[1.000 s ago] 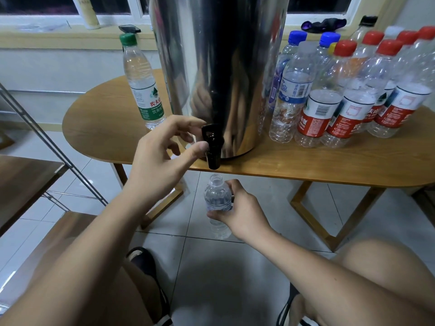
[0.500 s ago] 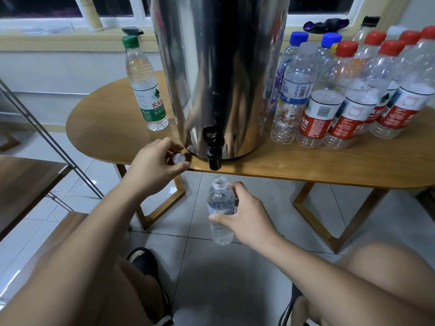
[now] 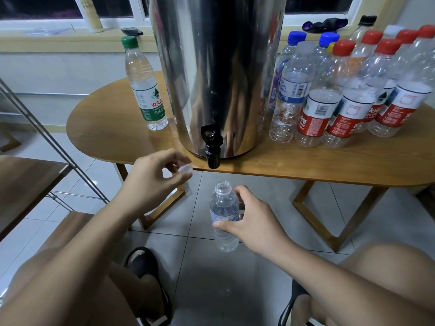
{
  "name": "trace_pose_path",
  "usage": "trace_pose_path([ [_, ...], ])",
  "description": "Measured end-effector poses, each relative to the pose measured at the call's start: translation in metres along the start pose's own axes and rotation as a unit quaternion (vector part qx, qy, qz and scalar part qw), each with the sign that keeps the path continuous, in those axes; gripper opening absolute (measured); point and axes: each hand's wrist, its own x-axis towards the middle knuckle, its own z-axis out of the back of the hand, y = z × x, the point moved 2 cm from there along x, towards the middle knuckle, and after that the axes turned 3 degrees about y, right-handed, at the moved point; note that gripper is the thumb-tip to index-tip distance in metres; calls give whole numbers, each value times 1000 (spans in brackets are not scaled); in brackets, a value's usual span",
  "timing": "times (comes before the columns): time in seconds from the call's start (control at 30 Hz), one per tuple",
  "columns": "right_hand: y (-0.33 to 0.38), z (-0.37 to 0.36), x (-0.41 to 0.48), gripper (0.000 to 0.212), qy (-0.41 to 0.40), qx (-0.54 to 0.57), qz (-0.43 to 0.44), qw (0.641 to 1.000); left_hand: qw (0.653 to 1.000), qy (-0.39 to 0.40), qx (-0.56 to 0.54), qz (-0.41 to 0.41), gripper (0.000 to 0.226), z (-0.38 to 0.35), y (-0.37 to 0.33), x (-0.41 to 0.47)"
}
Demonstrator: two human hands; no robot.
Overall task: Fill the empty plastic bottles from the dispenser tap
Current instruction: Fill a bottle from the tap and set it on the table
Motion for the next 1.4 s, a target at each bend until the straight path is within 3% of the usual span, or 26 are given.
trace_pose_path([
  [0.27, 8, 2, -11, 65, 21, -35, 14, 999, 980, 101, -161, -65, 21, -10, -36, -20],
  [0.47, 12, 2, -14, 67, 37, -52, 21, 998, 984, 96, -67, -135, 31, -20, -40, -21],
  [0.7, 12, 2, -14, 66, 38, -83, 33, 995, 988, 93, -31, -117, 28, -21, -37, -19],
  [0.8, 10, 2, -15, 69, 39, -80, 29, 996, 985, 132, -31, -103, 21, -19, -40, -18],
  [0.9, 9, 3, -15, 69, 37, -69, 23, 997, 975, 190, -49, -103, 29, -15, -43, -18],
  [1.2, 15, 1, -16, 65, 46, -88, 35, 994, 990, 76, 15, -116, 46, -21, -40, -21],
  [1.4, 16, 3, -17, 68, 43, -94, 39, 994, 986, 83, 60, -131, 50, -23, -41, -19],
])
